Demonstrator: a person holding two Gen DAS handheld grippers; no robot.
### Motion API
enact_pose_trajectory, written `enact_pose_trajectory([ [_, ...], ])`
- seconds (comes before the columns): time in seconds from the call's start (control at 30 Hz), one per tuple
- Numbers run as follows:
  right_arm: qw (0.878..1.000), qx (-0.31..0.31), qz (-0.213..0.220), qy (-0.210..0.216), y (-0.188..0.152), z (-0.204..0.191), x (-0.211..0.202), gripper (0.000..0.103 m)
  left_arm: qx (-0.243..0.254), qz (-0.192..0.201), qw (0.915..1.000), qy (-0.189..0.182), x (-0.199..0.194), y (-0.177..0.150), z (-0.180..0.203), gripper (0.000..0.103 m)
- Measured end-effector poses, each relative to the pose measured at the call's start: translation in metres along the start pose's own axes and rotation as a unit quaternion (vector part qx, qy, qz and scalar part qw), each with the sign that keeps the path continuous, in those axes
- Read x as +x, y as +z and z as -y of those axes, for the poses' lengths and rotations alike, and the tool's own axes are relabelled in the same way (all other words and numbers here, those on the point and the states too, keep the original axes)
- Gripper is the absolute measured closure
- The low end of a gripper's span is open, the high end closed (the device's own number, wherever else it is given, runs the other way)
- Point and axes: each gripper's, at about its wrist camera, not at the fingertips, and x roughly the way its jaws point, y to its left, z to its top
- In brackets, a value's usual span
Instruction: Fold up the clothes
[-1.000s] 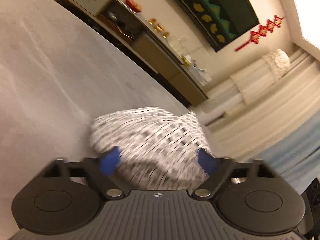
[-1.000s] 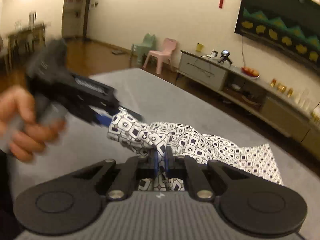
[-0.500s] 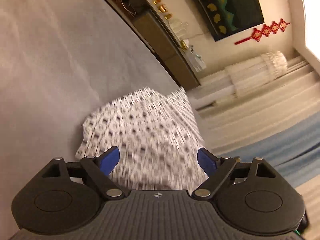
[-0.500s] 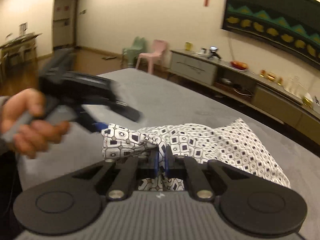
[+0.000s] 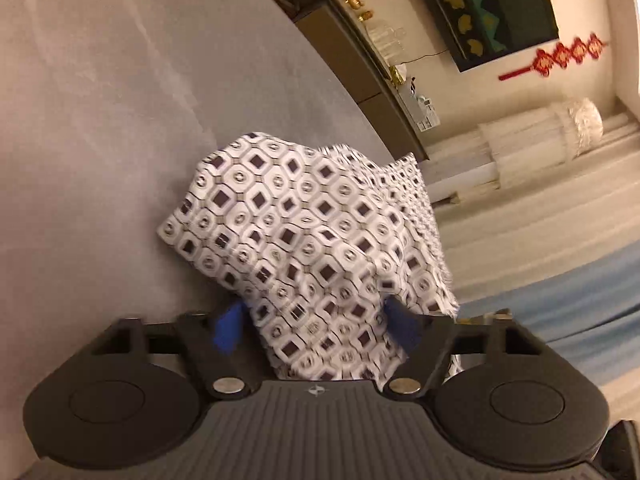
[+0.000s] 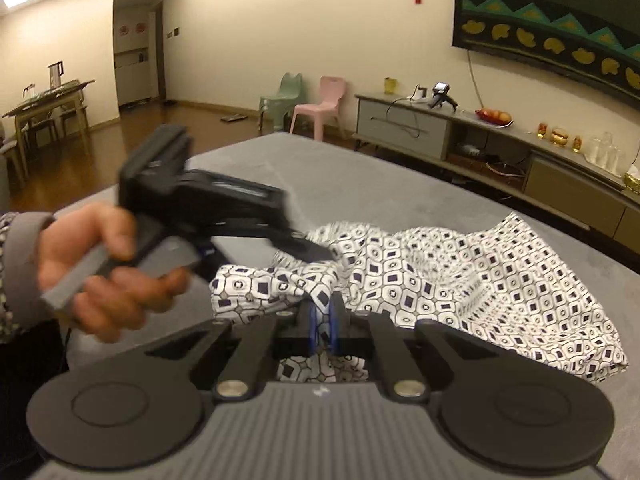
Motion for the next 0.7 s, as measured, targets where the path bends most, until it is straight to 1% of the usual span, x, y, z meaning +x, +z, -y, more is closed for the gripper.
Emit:
enact_pose_trajectory([
  [0.03,1.000,-0.003,-0.005,0.001,-0.003,-0.002,0.000,0.097,0.010,0.001,0.9999,0.001,0.000,0.000,0.001,0.051],
  [0.1,1.000,-0.011,-0.017,0.004,-0.009,-0.007,0.001,0.097,0.040,0.014,0.9991,0.005,-0.003,0.000,0.008,0.076],
  [0.13,1.000,-0.014,-0.022,0.006,-0.011,-0.010,0.002,0.097,0.059,0.024,0.9979,0.006,-0.008,0.000,0.013,0.082],
  [0.17,1.000,-0.016,-0.026,0.009,-0.014,-0.012,0.004,0.097,0.087,0.042,0.9953,0.008,-0.018,-0.001,0.023,0.086],
  [0.23,0.999,-0.020,-0.029,0.012,-0.017,-0.017,0.007,0.097,0.143,0.082,0.9863,0.009,-0.040,-0.004,0.045,0.089],
  [0.27,0.999,-0.021,-0.027,0.016,-0.017,-0.017,0.007,0.097,0.184,0.122,0.9752,-0.012,-0.063,-0.010,0.061,0.089],
  [0.3,0.999,-0.018,-0.022,0.028,-0.016,-0.017,0.004,0.097,0.225,0.161,0.9604,-0.033,-0.087,-0.015,0.077,0.089],
  [0.33,0.999,-0.015,-0.017,0.039,-0.015,-0.017,0.001,0.095,0.265,0.201,0.9418,-0.050,-0.110,-0.020,0.091,0.089],
  [0.37,0.999,-0.012,-0.012,0.050,-0.014,-0.016,-0.002,0.088,0.299,0.241,0.9228,-0.035,-0.129,-0.020,0.097,0.089],
  [0.4,0.998,-0.008,-0.008,0.062,-0.013,-0.015,-0.006,0.079,0.287,0.253,0.9240,0.005,-0.135,-0.010,0.088,0.090],
  [0.43,0.997,-0.001,-0.004,0.071,-0.011,-0.009,-0.011,0.054,0.269,0.263,0.9258,0.043,-0.139,0.000,0.077,0.090],
  [0.47,0.998,0.010,0.002,0.070,-0.009,0.000,-0.017,0.044,0.214,0.253,0.9412,0.066,-0.139,0.015,0.055,0.090],
  [0.5,0.998,0.026,0.008,0.065,-0.007,0.012,-0.023,0.044,0.163,0.244,0.9521,0.087,-0.138,0.028,0.035,0.090],
  [0.53,0.997,0.053,0.014,0.053,-0.007,0.029,-0.030,0.044,0.136,0.246,0.9544,0.100,-0.140,0.033,0.024,0.090],
  [0.57,0.996,0.085,0.019,0.038,-0.009,0.047,-0.037,0.044,0.130,0.246,0.9545,0.108,-0.141,0.034,0.021,0.090],
  [0.63,0.988,0.153,0.023,-0.013,-0.017,0.084,-0.047,0.044,0.130,0.240,0.9550,0.116,-0.141,0.034,0.023,0.090],
  [0.7,0.979,0.187,-0.002,-0.080,-0.029,0.111,-0.043,0.044,0.142,0.237,0.9547,0.110,-0.135,0.032,0.033,0.090],
])
